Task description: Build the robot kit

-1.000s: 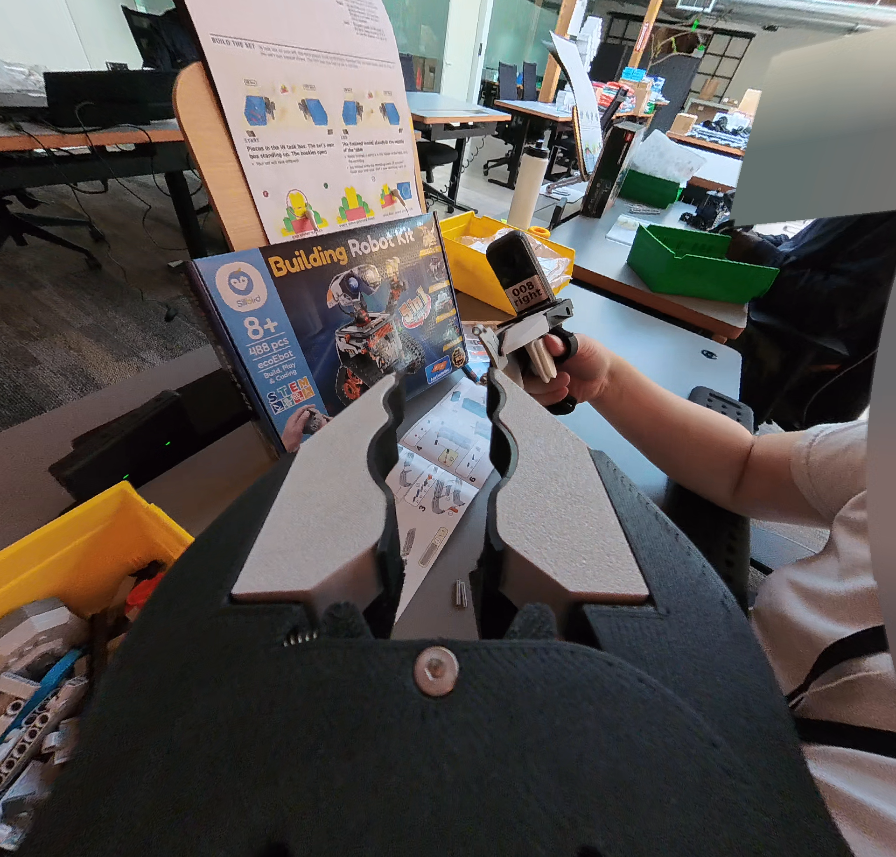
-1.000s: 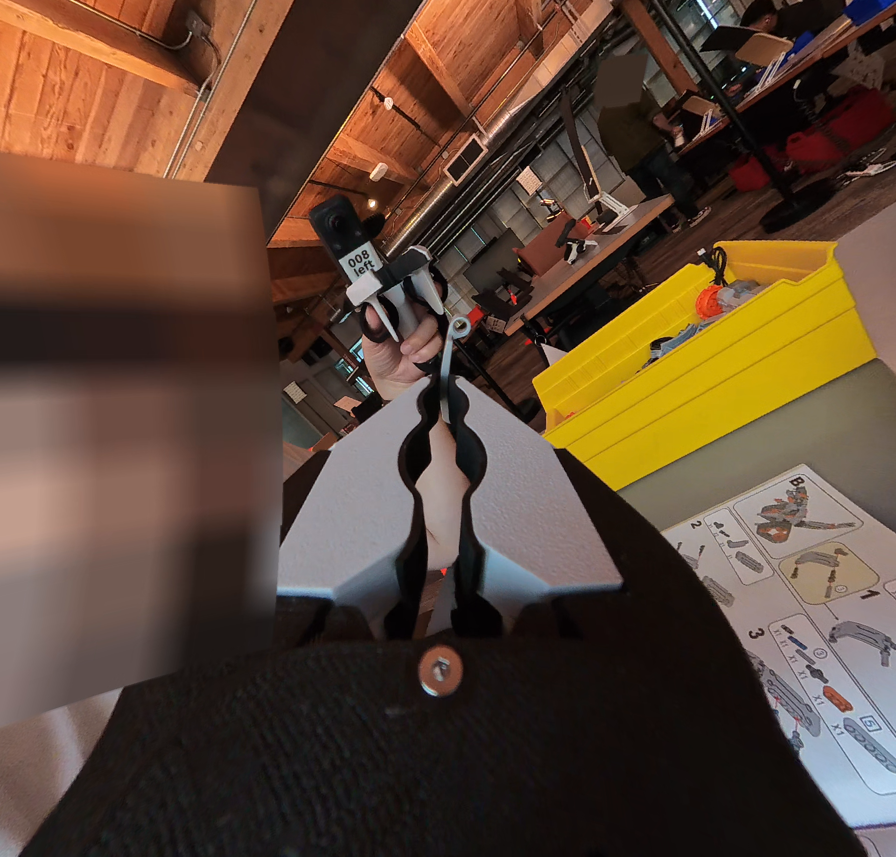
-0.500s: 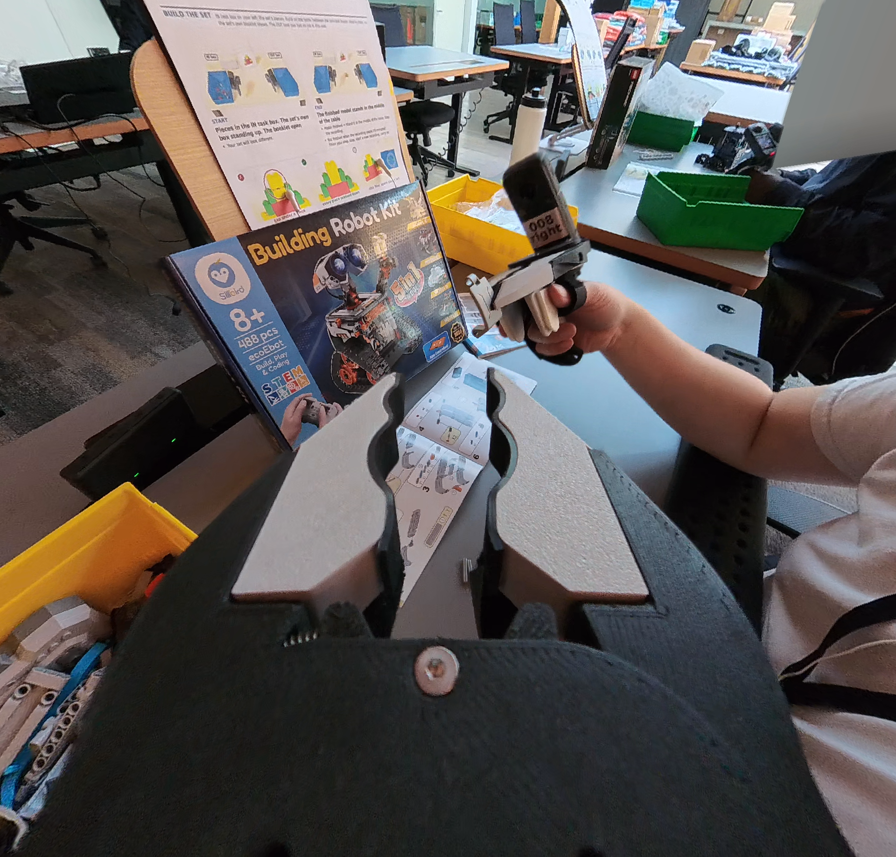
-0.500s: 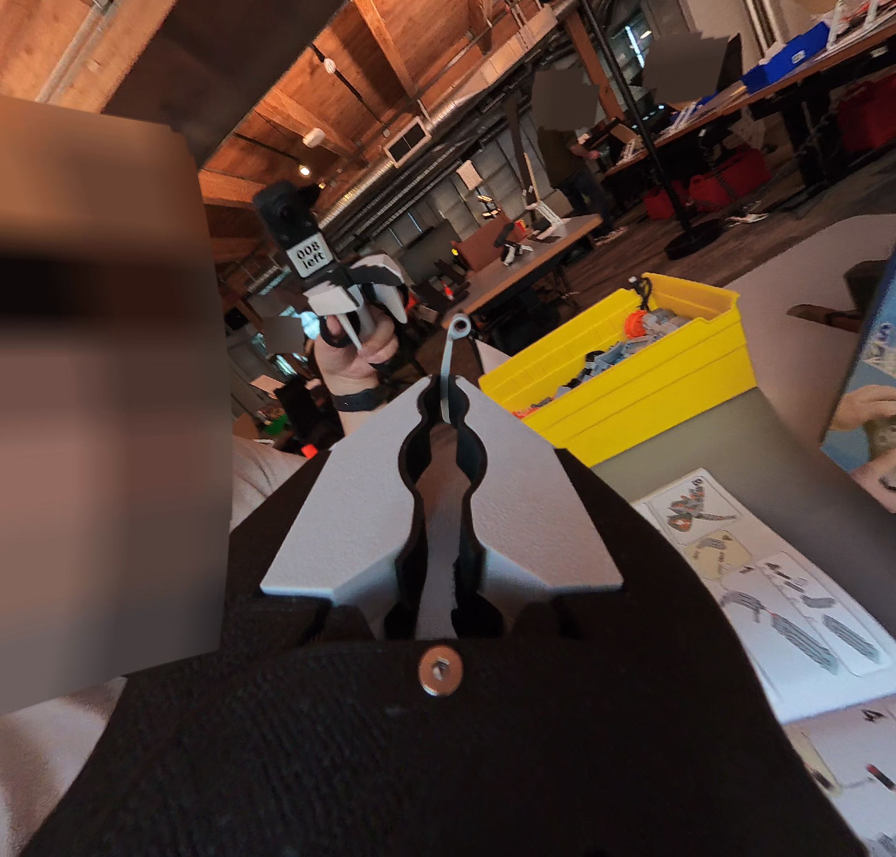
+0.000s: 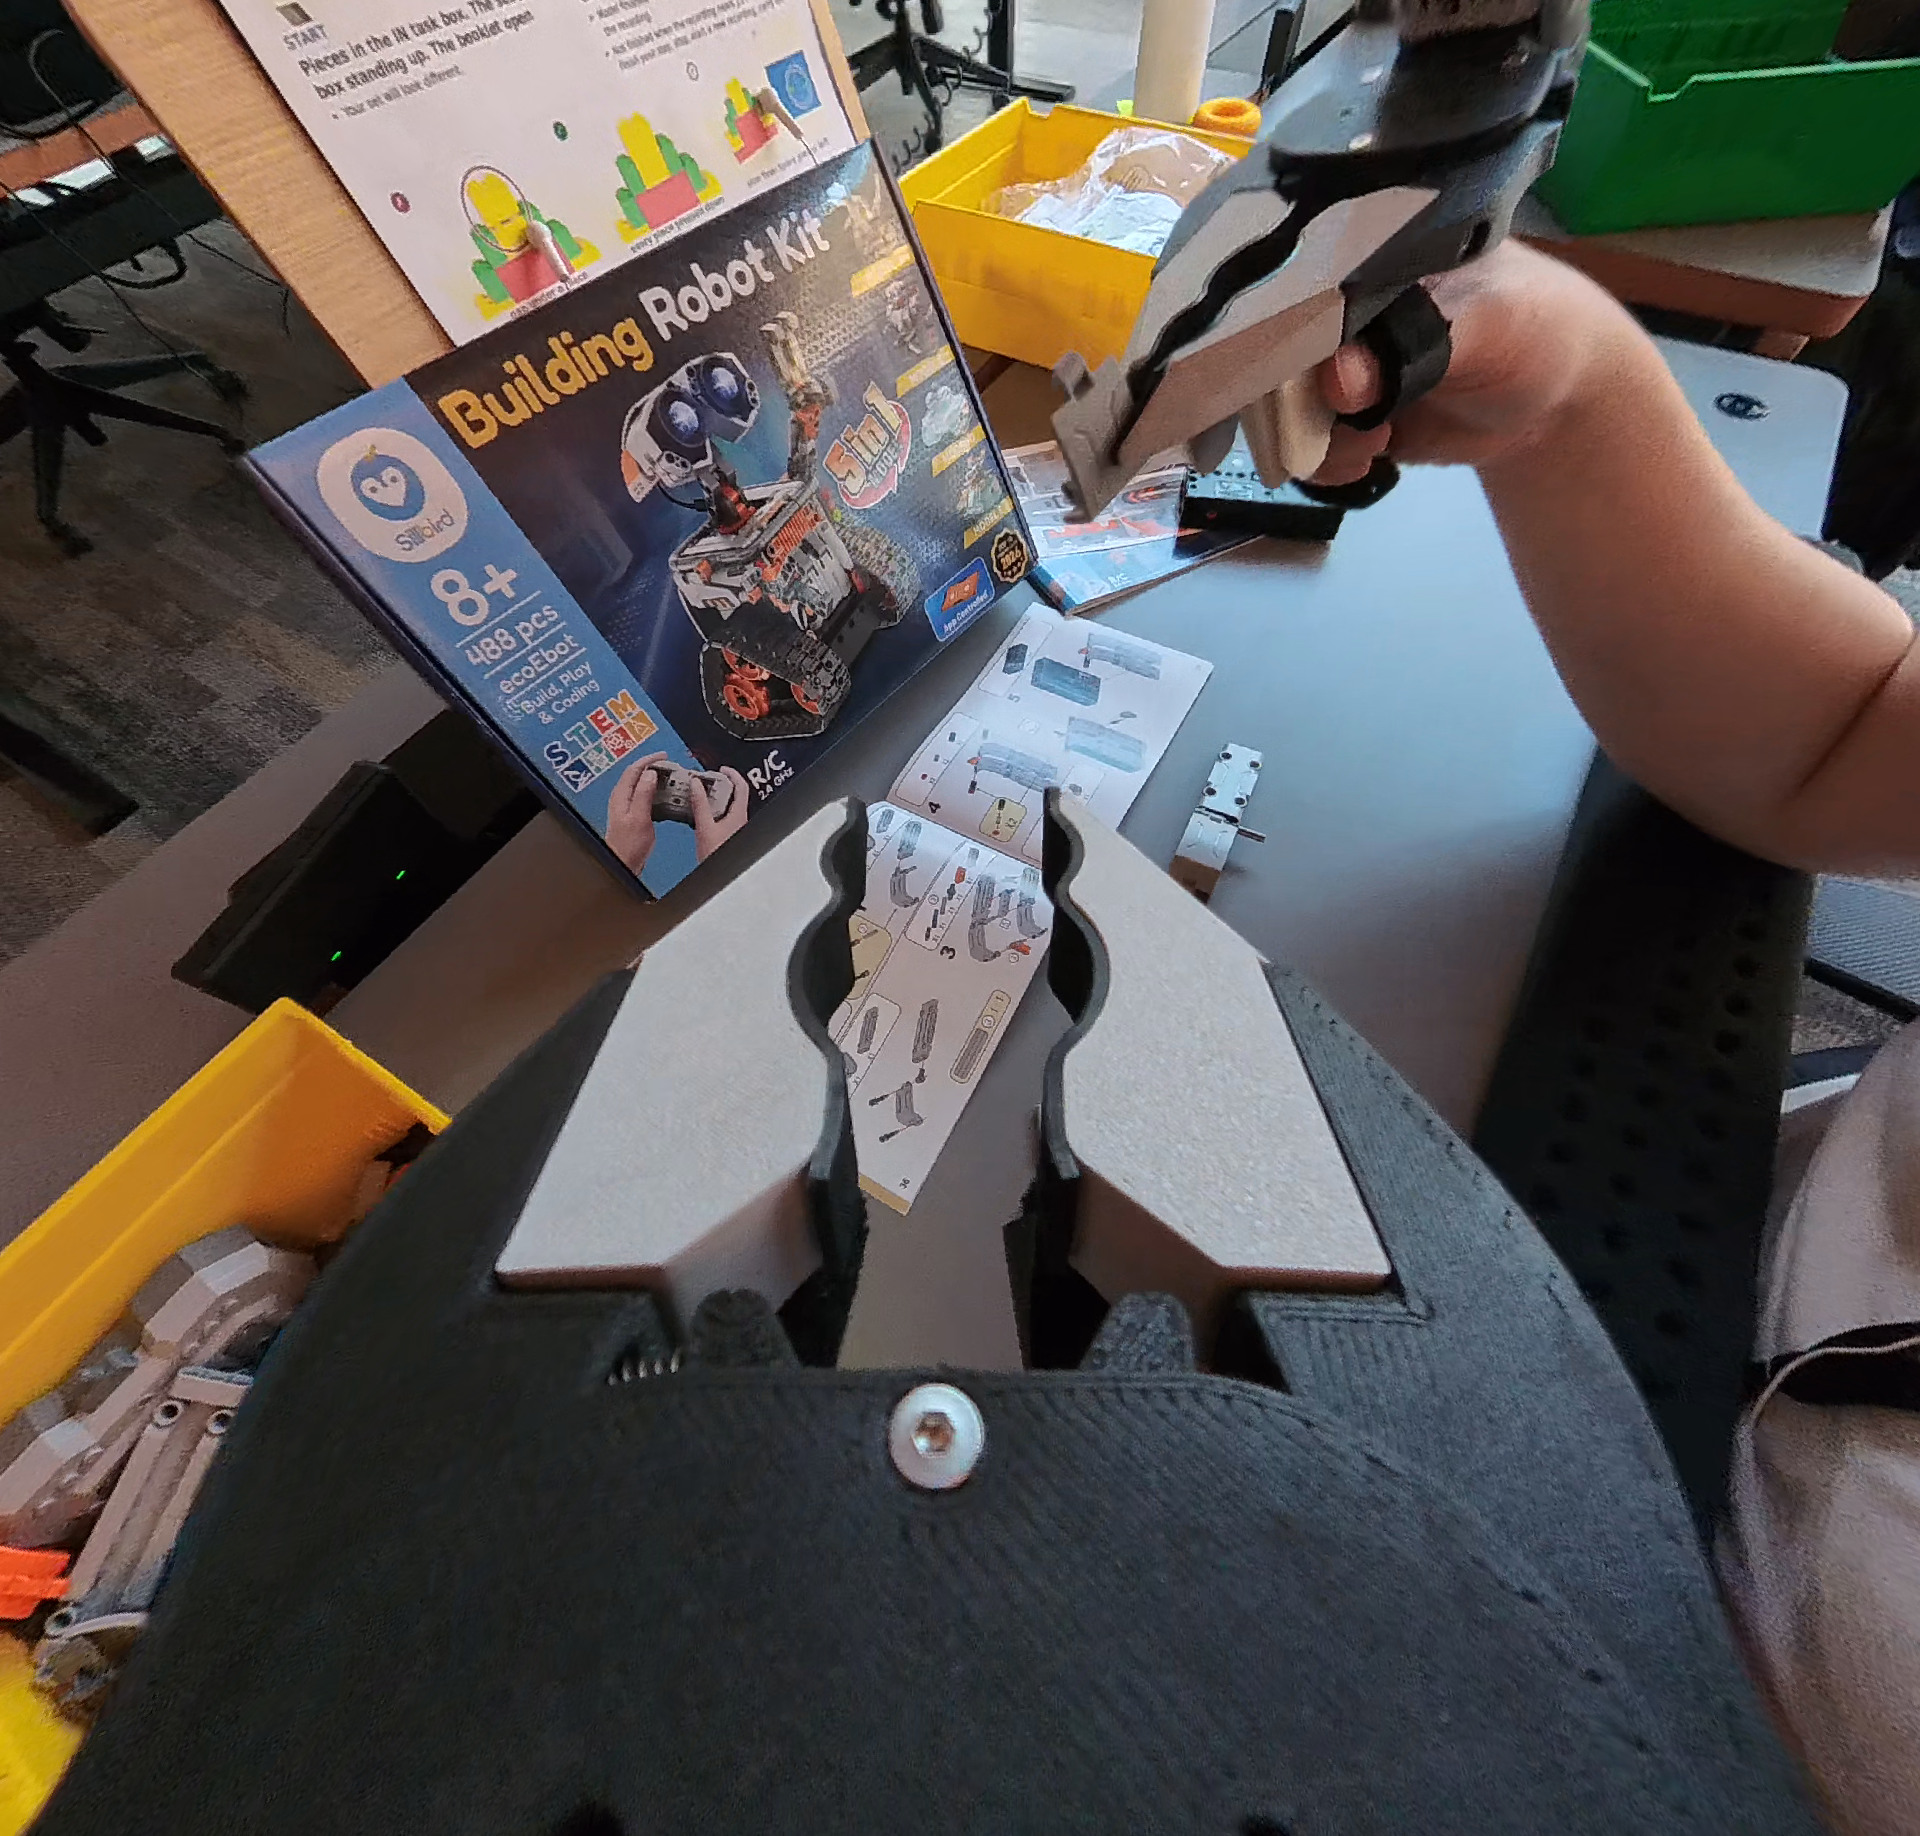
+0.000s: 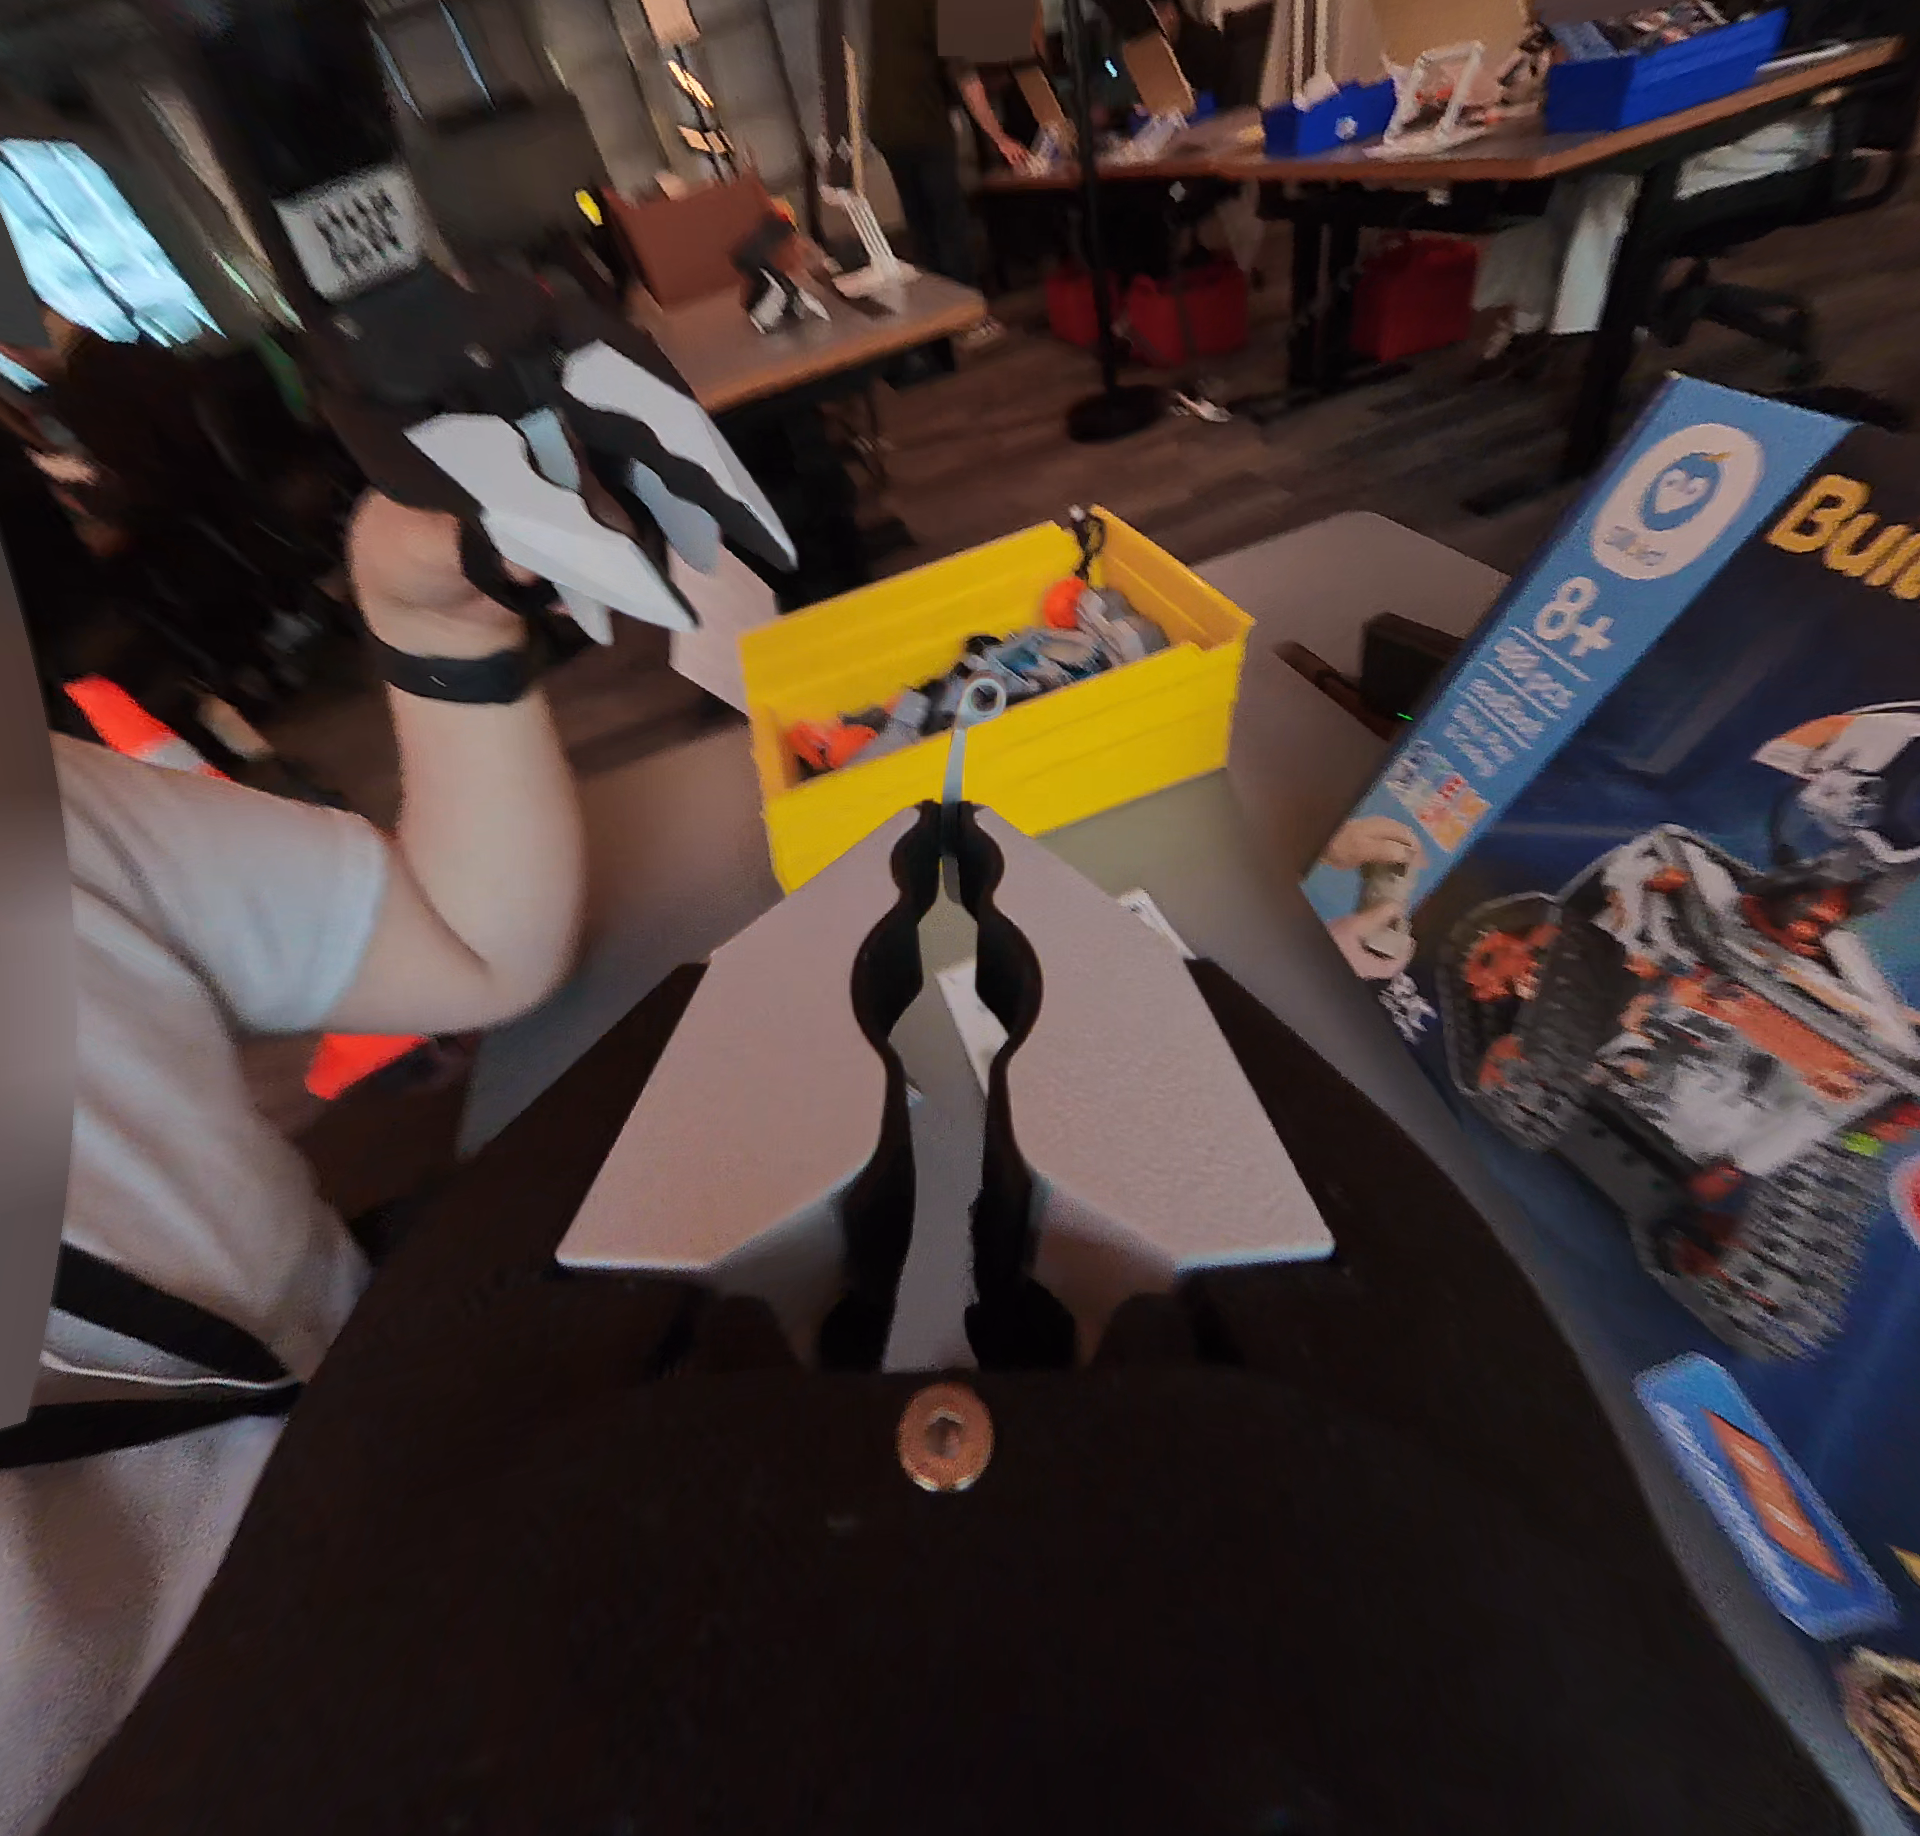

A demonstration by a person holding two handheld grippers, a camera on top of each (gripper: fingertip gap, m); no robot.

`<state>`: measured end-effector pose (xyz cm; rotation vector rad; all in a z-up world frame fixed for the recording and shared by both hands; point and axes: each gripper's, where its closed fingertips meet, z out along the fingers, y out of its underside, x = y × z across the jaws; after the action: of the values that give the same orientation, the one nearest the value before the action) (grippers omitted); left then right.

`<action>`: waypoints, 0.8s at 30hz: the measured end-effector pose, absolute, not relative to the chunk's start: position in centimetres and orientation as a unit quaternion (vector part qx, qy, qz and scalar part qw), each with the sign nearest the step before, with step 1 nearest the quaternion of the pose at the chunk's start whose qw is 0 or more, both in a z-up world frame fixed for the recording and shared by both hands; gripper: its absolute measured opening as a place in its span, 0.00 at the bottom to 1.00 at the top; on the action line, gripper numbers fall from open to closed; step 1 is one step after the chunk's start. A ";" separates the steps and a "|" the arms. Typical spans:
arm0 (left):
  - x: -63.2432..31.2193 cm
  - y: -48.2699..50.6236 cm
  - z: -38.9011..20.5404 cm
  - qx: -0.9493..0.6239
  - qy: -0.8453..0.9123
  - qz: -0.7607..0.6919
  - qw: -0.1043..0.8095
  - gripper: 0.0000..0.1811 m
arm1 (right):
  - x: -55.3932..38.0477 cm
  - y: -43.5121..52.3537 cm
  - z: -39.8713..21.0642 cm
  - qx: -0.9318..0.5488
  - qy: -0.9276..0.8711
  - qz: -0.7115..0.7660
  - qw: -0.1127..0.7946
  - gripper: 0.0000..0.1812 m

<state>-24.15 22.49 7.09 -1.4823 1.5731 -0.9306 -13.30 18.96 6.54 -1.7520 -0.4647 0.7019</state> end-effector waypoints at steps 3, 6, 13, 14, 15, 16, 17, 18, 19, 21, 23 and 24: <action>-23.9 21.3 7.1 -0.574 0.627 -0.349 0.393 0.18 | -13.2 18.3 6.4 -0.763 -0.225 0.236 0.558 0.00; -23.9 20.2 7.1 -0.571 0.633 -0.330 0.406 0.18 | -13.2 17.5 6.7 -0.771 -0.243 0.201 0.553 0.00; -24.3 19.0 2.9 -0.618 0.632 -0.286 0.370 0.22 | -12.2 15.9 8.1 -0.771 -0.256 0.157 0.562 0.00; -24.4 18.7 1.4 -0.630 0.625 -0.290 0.359 0.22 | -12.2 15.5 8.6 -0.764 -0.256 0.162 0.570 0.00; -24.6 18.7 -0.4 -0.646 0.613 -0.293 0.349 0.22 | -12.2 15.0 9.2 -0.756 -0.257 0.170 0.578 0.00; -24.6 18.7 -2.1 -0.660 0.597 -0.296 0.348 0.22 | -12.3 14.6 9.8 -0.748 -0.259 0.177 0.585 0.00; -24.6 18.5 -3.9 -0.667 0.586 -0.298 0.350 0.21 | -12.3 14.2 10.4 -0.739 -0.260 0.184 0.593 0.00; -24.5 18.4 -5.7 -0.671 0.579 -0.299 0.354 0.20 | -12.2 13.8 10.9 -0.731 -0.261 0.190 0.601 0.00; -24.6 18.5 -7.5 -0.678 0.573 -0.287 0.360 0.20 | -12.2 13.4 11.4 -0.724 -0.263 0.194 0.608 0.00; -25.0 19.2 -10.6 -0.689 0.568 -0.242 0.380 0.21 | -12.0 12.8 12.2 -0.712 -0.262 0.201 0.620 0.00; -25.3 19.5 -12.6 -0.685 0.575 -0.212 0.393 0.20 | -11.9 12.2 12.9 -0.700 -0.262 0.212 0.629 0.00; -25.3 19.5 -13.3 -0.683 0.577 -0.205 0.397 0.19 | -11.8 11.9 13.2 -0.695 -0.263 0.215 0.634 0.00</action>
<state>-25.29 19.53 -13.29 -1.7305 1.4625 -0.5191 -11.79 11.90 13.18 -1.5898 -0.6004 0.4925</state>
